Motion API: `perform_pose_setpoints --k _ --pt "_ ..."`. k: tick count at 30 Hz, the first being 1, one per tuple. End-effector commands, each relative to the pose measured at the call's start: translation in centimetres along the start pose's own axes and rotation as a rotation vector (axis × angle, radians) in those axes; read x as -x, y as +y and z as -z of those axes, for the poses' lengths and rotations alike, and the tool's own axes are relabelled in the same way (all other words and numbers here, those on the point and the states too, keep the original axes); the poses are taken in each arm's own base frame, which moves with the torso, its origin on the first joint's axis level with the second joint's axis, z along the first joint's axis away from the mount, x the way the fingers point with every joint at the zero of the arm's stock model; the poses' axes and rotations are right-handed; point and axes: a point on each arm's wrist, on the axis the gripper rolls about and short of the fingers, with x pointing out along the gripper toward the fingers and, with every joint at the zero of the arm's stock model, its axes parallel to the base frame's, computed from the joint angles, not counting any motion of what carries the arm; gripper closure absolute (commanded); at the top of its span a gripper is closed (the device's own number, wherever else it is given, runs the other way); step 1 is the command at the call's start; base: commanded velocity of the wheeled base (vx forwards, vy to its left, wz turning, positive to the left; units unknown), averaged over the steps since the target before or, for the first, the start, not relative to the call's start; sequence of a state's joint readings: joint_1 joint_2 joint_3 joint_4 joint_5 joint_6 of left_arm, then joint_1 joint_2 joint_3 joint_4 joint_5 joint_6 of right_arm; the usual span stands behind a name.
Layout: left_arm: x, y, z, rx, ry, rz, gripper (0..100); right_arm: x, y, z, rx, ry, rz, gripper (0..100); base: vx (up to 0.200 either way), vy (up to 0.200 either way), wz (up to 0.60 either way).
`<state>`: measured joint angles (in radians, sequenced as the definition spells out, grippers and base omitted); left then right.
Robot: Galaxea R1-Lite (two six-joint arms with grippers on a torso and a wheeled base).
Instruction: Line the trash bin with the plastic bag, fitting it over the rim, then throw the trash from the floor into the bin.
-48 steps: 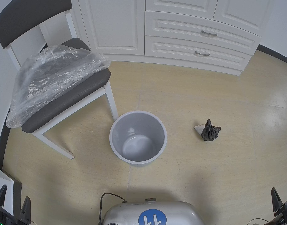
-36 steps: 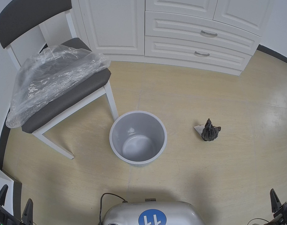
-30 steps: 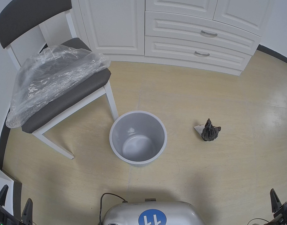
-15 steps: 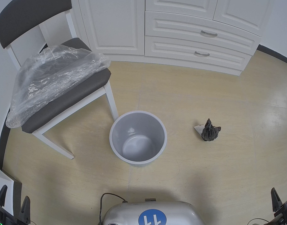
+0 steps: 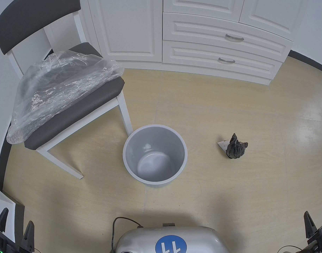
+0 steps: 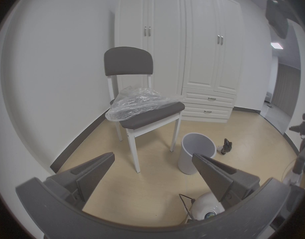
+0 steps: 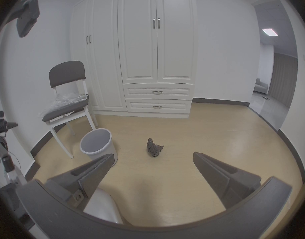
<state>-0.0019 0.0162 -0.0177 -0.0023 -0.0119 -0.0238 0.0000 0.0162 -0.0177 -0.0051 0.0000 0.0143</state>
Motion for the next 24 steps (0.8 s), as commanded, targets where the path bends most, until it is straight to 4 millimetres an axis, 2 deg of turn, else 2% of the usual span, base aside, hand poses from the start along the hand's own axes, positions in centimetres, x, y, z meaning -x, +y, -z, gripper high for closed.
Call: perform_pose_setpoints --k 1,7,10,14,15,16,17,18,20,22,24 --pt "0.0 0.1 0.5 0.033 -0.002 -0.029 0 0.0 0.0 0.5 -0.016 -0.001 0.012 0 0.0 0.0 0.0" --pt "0.0 0.0 0.4 -0.059 -0.015 -0.009 0 0.0 0.0 0.4 0.059 -0.009 0.0 0 0.0 0.0 0.0" --pt "0.0 0.0 0.3 -0.03 -0.018 -0.011 0 0.0 0.0 0.4 0.033 -0.015 0.0 0 0.0 0.0 0.0" --pt "0.1 0.1 -0.4 0.033 -0.061 -0.042 0 0.2 -0.1 -0.7 -0.045 -0.079 0.023 0 0.0 0.0 0.0" --pt "1.1 0.0 -3.6 0.121 -0.237 -0.028 0 1.3 0.0 -4.0 -0.193 -0.212 0.011 0 0.0 0.0 0.0" --pt "1.2 -0.2 -4.0 0.106 -0.222 0.042 0 1.2 0.0 -4.0 -0.167 -0.148 0.0 0 0.0 0.0 0.0" --pt "1.2 -0.2 -4.0 0.106 -0.222 0.042 0 1.2 0.0 -4.0 -0.167 -0.148 0.0 0 0.0 0.0 0.0" --pt "1.1 -0.3 -3.5 0.046 -0.163 0.116 0 0.8 0.0 -3.6 -0.076 -0.092 -0.028 0 0.0 0.0 0.0" --pt "1.0 -0.3 -3.3 0.002 -0.138 0.125 0 0.6 0.1 -3.9 -0.045 -0.082 -0.055 0 0.0 0.0 0.0" --pt "1.0 -0.3 -3.5 -0.005 -0.136 0.118 0 0.3 0.0 -4.4 -0.049 -0.078 -0.066 0 0.0 0.0 0.0" --pt "1.0 -0.3 -4.8 -0.011 -0.135 0.092 0 -0.5 0.1 -6.0 -0.047 -0.108 -0.065 0 0.0 0.0 0.0"
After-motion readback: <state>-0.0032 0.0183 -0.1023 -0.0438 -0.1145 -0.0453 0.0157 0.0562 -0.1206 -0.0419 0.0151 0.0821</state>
